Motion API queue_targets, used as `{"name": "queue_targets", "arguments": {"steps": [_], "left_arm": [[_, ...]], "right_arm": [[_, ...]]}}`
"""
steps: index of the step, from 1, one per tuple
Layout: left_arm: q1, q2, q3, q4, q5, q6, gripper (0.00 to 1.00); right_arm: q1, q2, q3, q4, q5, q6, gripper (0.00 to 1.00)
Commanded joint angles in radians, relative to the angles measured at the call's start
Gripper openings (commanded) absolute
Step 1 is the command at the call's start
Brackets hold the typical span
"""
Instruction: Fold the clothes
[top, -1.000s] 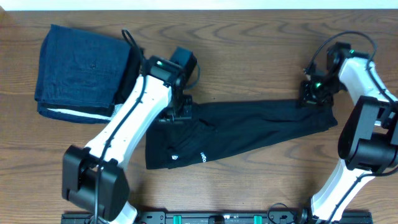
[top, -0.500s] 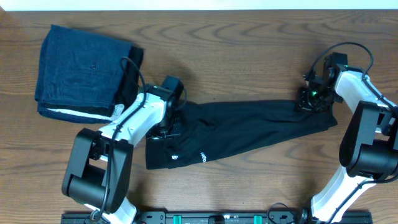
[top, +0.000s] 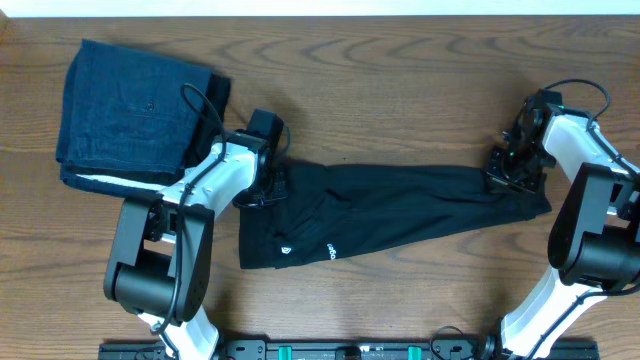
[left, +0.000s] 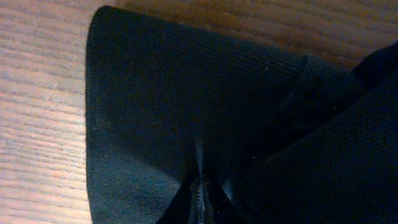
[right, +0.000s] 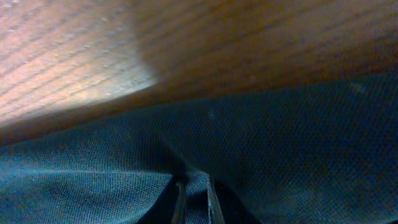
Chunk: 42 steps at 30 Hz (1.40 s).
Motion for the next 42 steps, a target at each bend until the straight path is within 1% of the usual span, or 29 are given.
{"name": "queue_targets", "arguments": {"steps": [1,6,8,11,18,20,24,26,29,31,32,33,35,39,42], "left_arm": [[0.007,0.075,-0.008,0.02,-0.019,0.024,0.06],[0.007,0.074,0.022,0.058,-0.02,0.093,0.06],[0.007,0.074,0.032,0.095,-0.02,0.121,0.06],[0.007,0.074,0.032,0.16,-0.019,0.126,0.06],[0.007,0.074,0.032,0.312,-0.02,0.13,0.06],[0.007,0.074,0.043,0.324,-0.019,0.154,0.06],[0.007,0.044,0.098,0.261,-0.02,0.171,0.06],[0.007,0.009,0.137,0.213,-0.019,0.169,0.06],[0.006,-0.066,0.18,0.151,-0.019,0.159,0.06],[0.007,-0.125,0.185,0.117,-0.019,0.134,0.06],[0.007,-0.148,0.185,0.099,-0.019,0.119,0.06],[0.007,-0.167,0.185,0.079,-0.019,0.108,0.06],[0.006,-0.193,0.185,0.034,-0.007,0.082,0.06],[0.007,-0.19,0.171,-0.017,0.058,0.068,0.06],[0.007,-0.166,0.15,-0.016,0.082,0.063,0.06]], "right_arm": [[-0.038,0.049,-0.05,-0.016,0.149,0.03,0.12],[-0.06,0.049,-0.05,-0.058,0.163,0.03,0.1],[-0.071,0.049,-0.05,-0.066,0.198,0.065,0.09],[-0.086,0.049,-0.05,-0.077,0.201,0.085,0.08],[-0.09,0.048,-0.05,-0.085,0.201,0.089,0.1],[-0.091,0.04,-0.042,-0.077,0.208,0.078,0.09],[-0.087,-0.019,0.04,-0.102,0.172,0.037,0.1],[-0.079,-0.076,0.092,-0.111,0.061,-0.029,0.13],[-0.048,-0.178,0.151,-0.105,-0.191,-0.164,0.2],[-0.008,-0.238,0.168,-0.101,-0.306,-0.24,0.24],[0.017,-0.265,0.168,-0.097,-0.341,-0.274,0.27],[0.05,-0.287,0.168,-0.094,-0.362,-0.307,0.32],[0.121,-0.309,0.167,-0.094,-0.357,-0.352,0.36],[0.269,-0.294,0.152,-0.066,-0.354,-0.423,0.34],[0.373,-0.259,0.117,0.016,-0.345,-0.449,0.32]]}}
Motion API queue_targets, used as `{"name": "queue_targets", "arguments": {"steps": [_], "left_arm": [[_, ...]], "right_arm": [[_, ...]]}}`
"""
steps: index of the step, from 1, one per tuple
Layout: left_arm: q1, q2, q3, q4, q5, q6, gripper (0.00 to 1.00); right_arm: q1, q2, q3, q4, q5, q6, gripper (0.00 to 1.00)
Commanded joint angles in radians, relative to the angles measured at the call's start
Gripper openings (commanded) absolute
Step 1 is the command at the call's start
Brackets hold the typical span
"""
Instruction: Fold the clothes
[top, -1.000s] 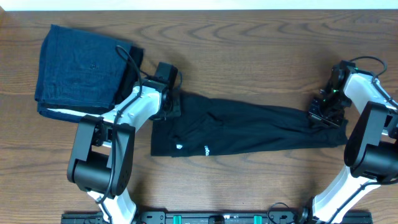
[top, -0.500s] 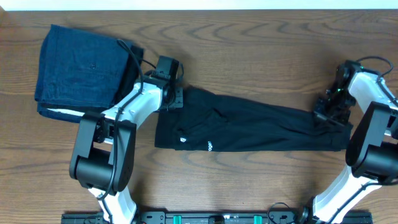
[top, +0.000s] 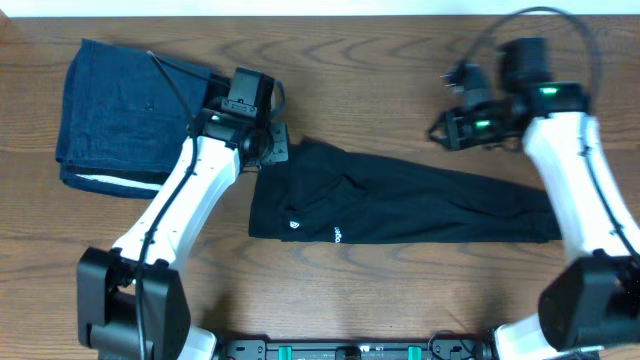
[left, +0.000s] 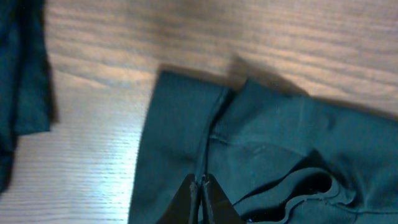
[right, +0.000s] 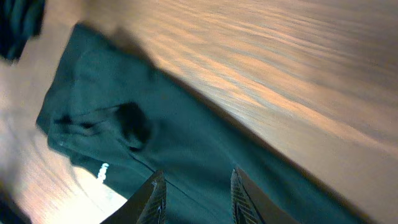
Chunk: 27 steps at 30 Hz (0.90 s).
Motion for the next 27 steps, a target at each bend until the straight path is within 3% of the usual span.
{"name": "queue_targets", "arguments": {"steps": [1,11,17,27], "left_arm": [[0.005,0.042,-0.024,-0.007,0.04,-0.023,0.06],[0.004,0.18,-0.025,-0.01,0.066,-0.023,0.06],[0.004,0.23,-0.025,-0.006,0.065,-0.023,0.06],[0.004,0.238,-0.025,0.016,0.063,-0.023,0.06]], "right_arm": [[0.097,0.06,-0.048,0.053,-0.011,-0.084,0.33],[0.264,0.289,-0.066,0.127,0.024,-0.151,0.36],[0.262,0.375,-0.066,0.127,0.018,-0.121,0.2],[0.262,0.377,-0.066,0.009,-0.128,-0.12,0.15]]}}
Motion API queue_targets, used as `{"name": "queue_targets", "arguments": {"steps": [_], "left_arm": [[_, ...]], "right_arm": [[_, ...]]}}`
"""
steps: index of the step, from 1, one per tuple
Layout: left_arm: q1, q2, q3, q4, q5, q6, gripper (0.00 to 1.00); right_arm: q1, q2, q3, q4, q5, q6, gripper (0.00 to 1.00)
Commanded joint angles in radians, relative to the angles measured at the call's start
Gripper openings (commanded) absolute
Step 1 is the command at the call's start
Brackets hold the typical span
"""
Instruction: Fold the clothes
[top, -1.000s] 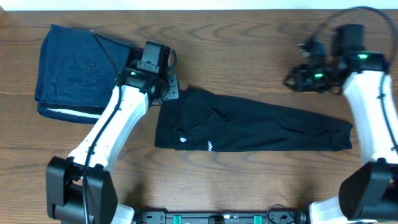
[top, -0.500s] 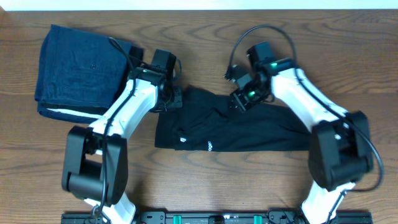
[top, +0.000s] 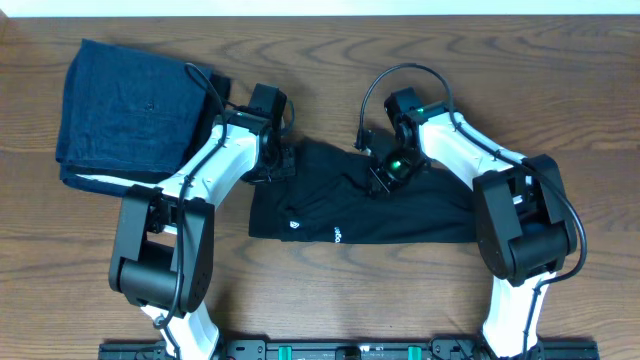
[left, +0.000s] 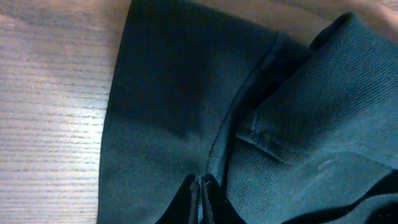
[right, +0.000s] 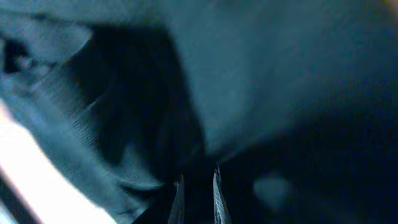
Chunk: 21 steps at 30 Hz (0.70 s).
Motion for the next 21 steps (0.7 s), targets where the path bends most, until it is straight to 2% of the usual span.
{"name": "queue_targets", "arguments": {"steps": [1,9,21], "left_arm": [[0.004,0.01,-0.008,0.003,-0.001,-0.005,0.06],[0.004,0.012,-0.008,0.004,-0.002,-0.005,0.06],[0.004,0.013,-0.008,0.007,-0.002,-0.004,0.06]], "right_arm": [[-0.002,0.0,-0.002,-0.045,-0.11,0.004,0.15],[-0.002,0.0,-0.002,-0.179,-0.195,0.016,0.16],[0.051,-0.005,-0.014,-0.188,-0.181,0.024,0.18]]}}
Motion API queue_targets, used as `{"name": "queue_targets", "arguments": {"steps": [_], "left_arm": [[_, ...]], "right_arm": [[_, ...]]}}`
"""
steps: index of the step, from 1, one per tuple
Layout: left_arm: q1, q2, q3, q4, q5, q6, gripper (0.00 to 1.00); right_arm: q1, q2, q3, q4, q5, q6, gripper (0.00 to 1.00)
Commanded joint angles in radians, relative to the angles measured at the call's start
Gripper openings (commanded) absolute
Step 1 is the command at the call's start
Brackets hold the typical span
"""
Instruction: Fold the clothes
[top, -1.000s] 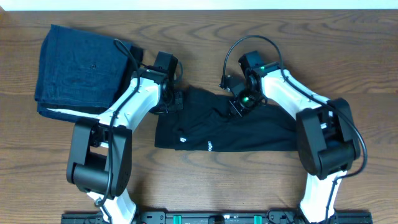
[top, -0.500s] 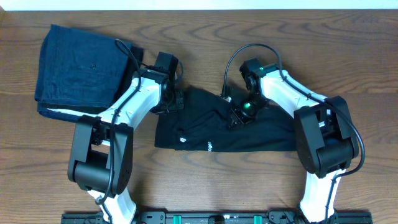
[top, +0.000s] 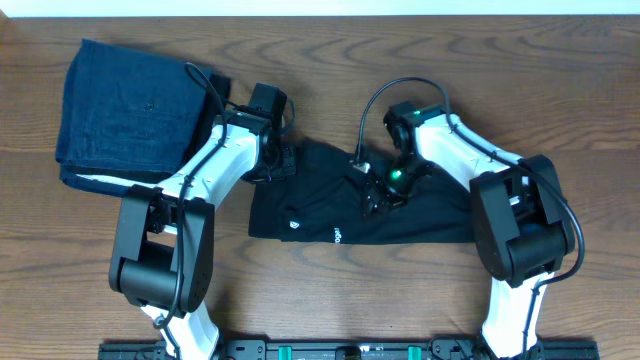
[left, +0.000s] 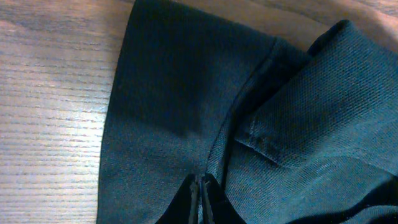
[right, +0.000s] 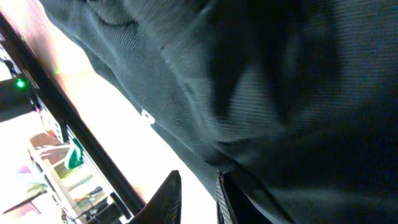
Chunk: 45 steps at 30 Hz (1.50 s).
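Black trousers (top: 430, 215) lie folded in half across the middle of the table, white logo near the front left. My left gripper (top: 277, 165) sits at their back left corner, by the waistband. In the left wrist view the left gripper (left: 200, 186) is shut on the dark trouser fabric (left: 168, 93). My right gripper (top: 375, 200) rests over the middle of the folded trousers. In the right wrist view the right gripper (right: 198, 177) is open, with only bright background in the gap. One finger lies against the trouser cloth (right: 280, 93).
A folded navy garment (top: 135, 110) lies at the back left of the wooden table (top: 330, 60), just left of the left arm. A black rail (top: 350, 350) runs along the front edge between the two arm bases.
My right gripper has shifted a little toward the front over the folded trousers and now stands open, where it had been narrow on dark fabric. The left gripper and the trousers are unchanged.
The trousers first lay at full length, my left gripper shut at the waist and my right shut at the leg end. Then the right gripper was open behind them. Later the trousers lay folded in half with the right gripper at their middle; now it is open.
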Motion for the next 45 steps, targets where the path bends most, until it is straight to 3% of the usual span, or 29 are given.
{"name": "queue_targets", "arguments": {"steps": [1,6,10,13,19,28,31,36,39,41,45], "left_arm": [[0.004,0.013,-0.008,-0.001,-0.002,-0.004,0.06],[0.005,0.013,-0.008,-0.001,-0.002,0.007,0.06],[0.004,0.013,-0.008,0.001,-0.002,0.006,0.06],[0.005,0.014,-0.008,0.007,-0.005,0.005,0.06],[0.005,0.021,-0.019,0.007,-0.085,-0.051,0.06],[0.005,0.021,-0.045,0.008,-0.093,-0.05,0.06],[0.005,0.021,-0.045,0.011,-0.096,-0.05,0.06],[0.005,0.021,-0.045,0.011,-0.096,-0.05,0.06],[0.005,0.021,-0.045,0.011,-0.096,-0.05,0.06],[0.005,0.021,-0.045,0.011,-0.096,-0.05,0.06],[0.005,0.021,-0.045,0.013,-0.097,-0.05,0.06]], "right_arm": [[0.024,-0.016,0.008,0.006,-0.016,-0.023,0.18],[-0.003,-0.139,0.045,0.043,0.004,-0.066,0.24],[-0.007,-0.227,0.045,0.058,0.22,-0.012,0.34],[-0.006,-0.235,0.043,0.036,0.399,0.101,0.21],[-0.014,-0.221,-0.045,0.13,0.614,0.267,0.07],[-0.045,-0.221,-0.28,0.455,0.674,0.323,0.05],[-0.063,-0.221,-0.314,0.549,0.675,0.323,0.17],[-0.089,-0.221,-0.335,0.612,0.668,0.323,0.2],[-0.091,-0.235,-0.323,0.587,0.658,0.322,0.22],[-0.087,-0.283,-0.293,0.516,0.632,0.302,0.31],[-0.074,-0.394,-0.274,0.439,0.504,0.225,0.38]]}}
